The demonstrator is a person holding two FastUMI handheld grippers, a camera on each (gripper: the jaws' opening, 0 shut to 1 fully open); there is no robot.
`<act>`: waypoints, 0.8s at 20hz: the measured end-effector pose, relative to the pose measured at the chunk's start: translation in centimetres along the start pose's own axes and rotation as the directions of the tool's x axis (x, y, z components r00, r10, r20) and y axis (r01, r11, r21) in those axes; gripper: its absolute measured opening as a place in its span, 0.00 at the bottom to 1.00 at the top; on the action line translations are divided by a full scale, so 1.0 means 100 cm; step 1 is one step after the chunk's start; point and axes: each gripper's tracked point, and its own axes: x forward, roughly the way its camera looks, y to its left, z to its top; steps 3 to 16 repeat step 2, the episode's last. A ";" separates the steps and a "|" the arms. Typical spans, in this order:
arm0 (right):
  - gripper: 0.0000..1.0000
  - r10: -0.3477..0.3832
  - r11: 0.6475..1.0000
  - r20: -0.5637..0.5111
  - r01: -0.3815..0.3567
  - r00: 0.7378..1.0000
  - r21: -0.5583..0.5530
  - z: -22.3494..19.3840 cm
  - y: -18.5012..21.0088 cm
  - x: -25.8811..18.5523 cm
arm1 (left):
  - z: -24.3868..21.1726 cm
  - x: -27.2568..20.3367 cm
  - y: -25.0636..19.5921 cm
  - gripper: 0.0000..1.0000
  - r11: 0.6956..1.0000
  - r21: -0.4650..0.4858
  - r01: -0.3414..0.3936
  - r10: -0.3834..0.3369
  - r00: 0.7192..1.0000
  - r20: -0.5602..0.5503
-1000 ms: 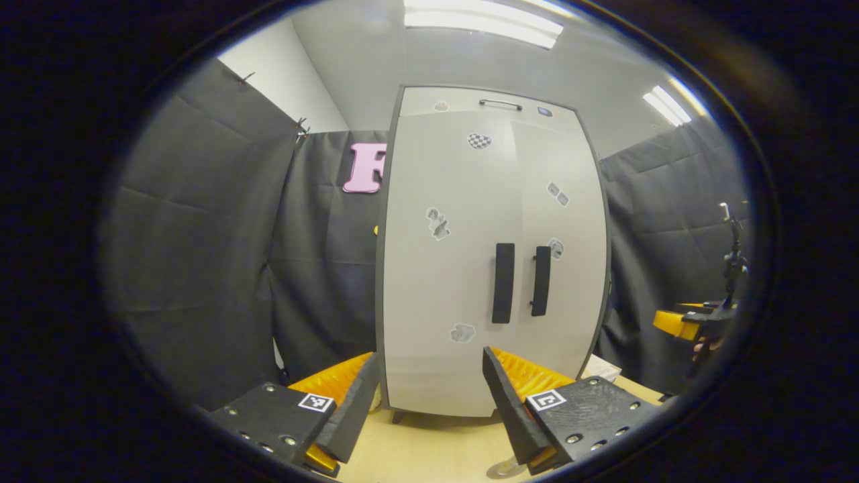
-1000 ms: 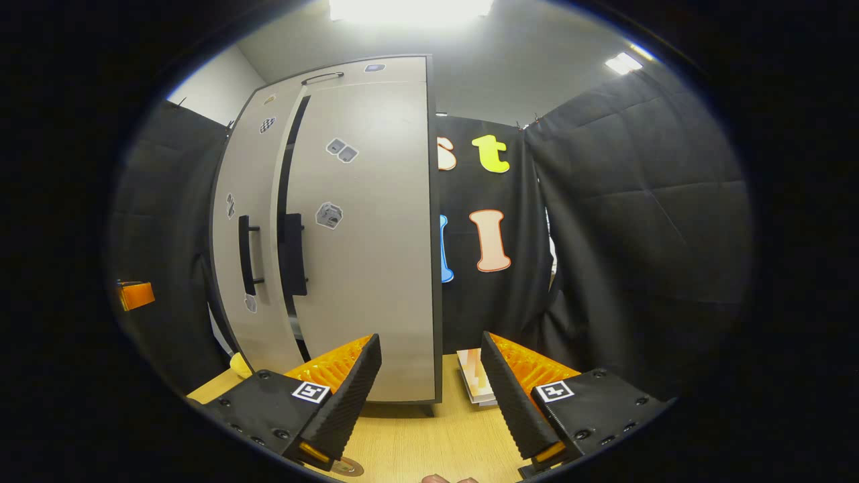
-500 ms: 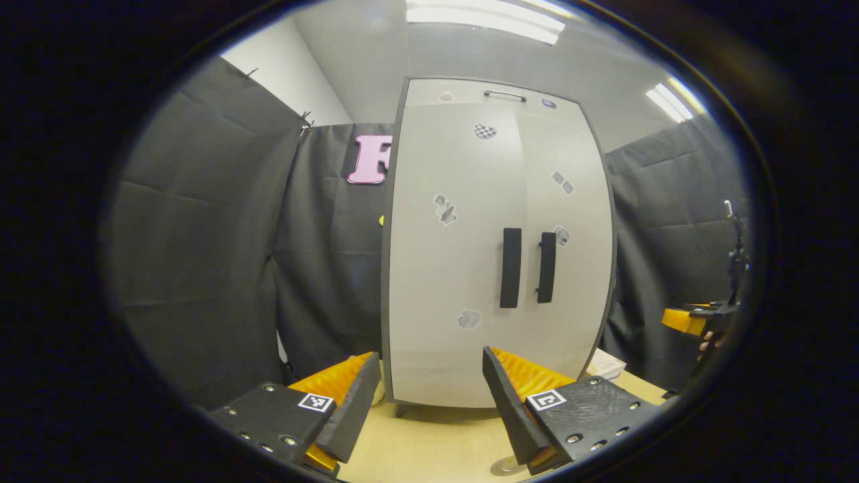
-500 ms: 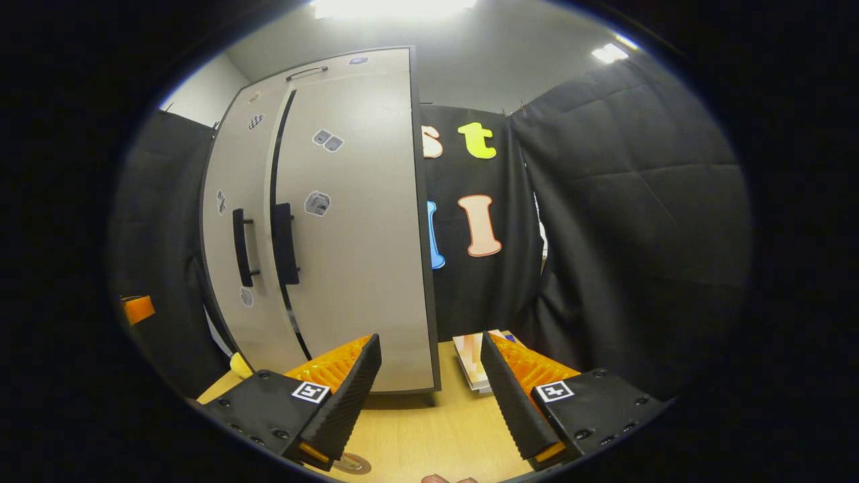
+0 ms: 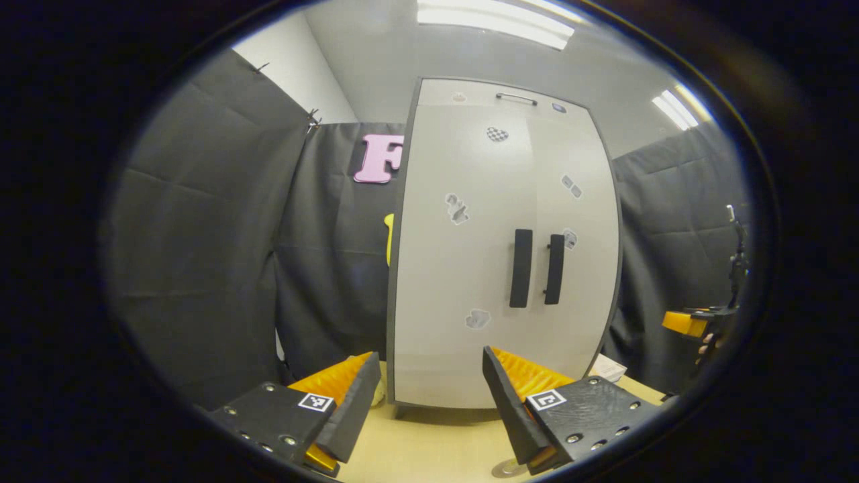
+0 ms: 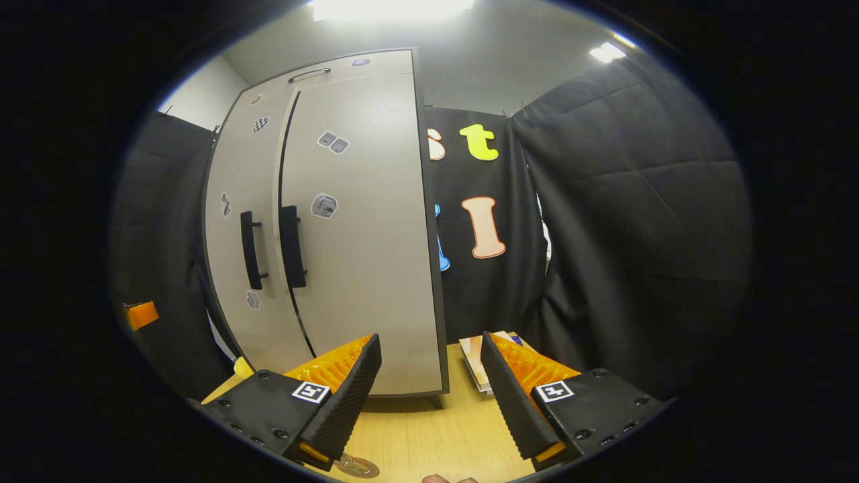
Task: Grasp the bottle in the cabinet with the left hand and place it on the coaster, then close the right door with the right hand and the left door with the left hand.
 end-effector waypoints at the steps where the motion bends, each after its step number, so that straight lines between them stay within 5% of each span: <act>1: 0.95 -0.004 1.000 -0.002 0.004 1.000 -0.002 0.001 -0.001 0.001 | -0.002 0.001 0.000 0.87 1.000 -0.004 -0.005 0.005 1.000 -0.004; 16: 0.92 -0.010 1.000 -0.001 0.010 1.000 -0.007 0.002 -0.001 0.000 | -0.002 0.003 0.000 0.87 1.000 -0.011 -0.005 0.005 1.000 -0.006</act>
